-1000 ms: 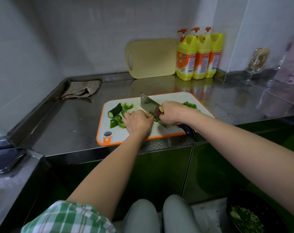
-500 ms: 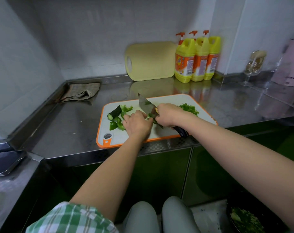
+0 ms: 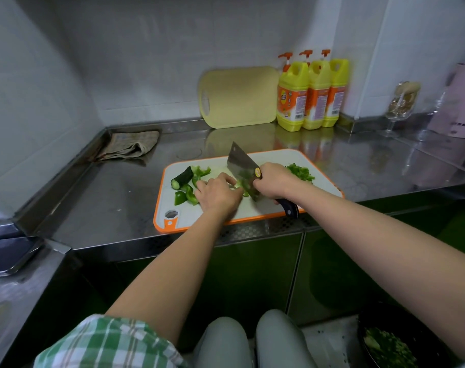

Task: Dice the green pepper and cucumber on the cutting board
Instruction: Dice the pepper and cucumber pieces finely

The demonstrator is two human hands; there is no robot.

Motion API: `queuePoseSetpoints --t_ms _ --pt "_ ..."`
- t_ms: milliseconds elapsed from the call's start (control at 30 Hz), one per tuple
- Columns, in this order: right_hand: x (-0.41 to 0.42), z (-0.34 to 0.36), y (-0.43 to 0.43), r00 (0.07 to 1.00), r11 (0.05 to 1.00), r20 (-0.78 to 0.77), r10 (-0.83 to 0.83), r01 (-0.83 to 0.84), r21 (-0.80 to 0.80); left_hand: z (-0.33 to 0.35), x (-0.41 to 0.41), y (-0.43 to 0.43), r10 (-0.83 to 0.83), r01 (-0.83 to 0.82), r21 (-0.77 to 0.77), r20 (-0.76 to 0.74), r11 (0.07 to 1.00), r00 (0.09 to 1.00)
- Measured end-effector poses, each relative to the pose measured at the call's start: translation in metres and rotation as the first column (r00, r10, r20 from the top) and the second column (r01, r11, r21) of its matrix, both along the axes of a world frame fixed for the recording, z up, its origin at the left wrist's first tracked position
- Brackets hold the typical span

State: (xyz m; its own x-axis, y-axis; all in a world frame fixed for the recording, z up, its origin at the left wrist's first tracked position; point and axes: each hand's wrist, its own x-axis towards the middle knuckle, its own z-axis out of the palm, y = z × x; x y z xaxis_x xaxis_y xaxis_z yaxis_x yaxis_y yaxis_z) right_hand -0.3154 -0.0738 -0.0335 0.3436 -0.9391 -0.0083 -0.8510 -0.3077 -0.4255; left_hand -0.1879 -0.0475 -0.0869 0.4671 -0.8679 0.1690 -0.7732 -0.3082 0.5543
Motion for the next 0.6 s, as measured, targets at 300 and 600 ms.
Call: queuePoseSetpoints --t_ms 300,600 --pt "-0.022 0.013 -0.005 0.885 0.997 0.461 -0.071 0.064 0.03 0.004 0.01 0.005 -0.132 0.134 -0.033 0.071 0.99 0.989" --pt "-0.044 0.003 -0.005 0.83 0.977 0.538 -0.148 0.038 0.209 0.01 0.006 -0.002 -0.277 0.287 0.03 0.378 0.957 0.883"
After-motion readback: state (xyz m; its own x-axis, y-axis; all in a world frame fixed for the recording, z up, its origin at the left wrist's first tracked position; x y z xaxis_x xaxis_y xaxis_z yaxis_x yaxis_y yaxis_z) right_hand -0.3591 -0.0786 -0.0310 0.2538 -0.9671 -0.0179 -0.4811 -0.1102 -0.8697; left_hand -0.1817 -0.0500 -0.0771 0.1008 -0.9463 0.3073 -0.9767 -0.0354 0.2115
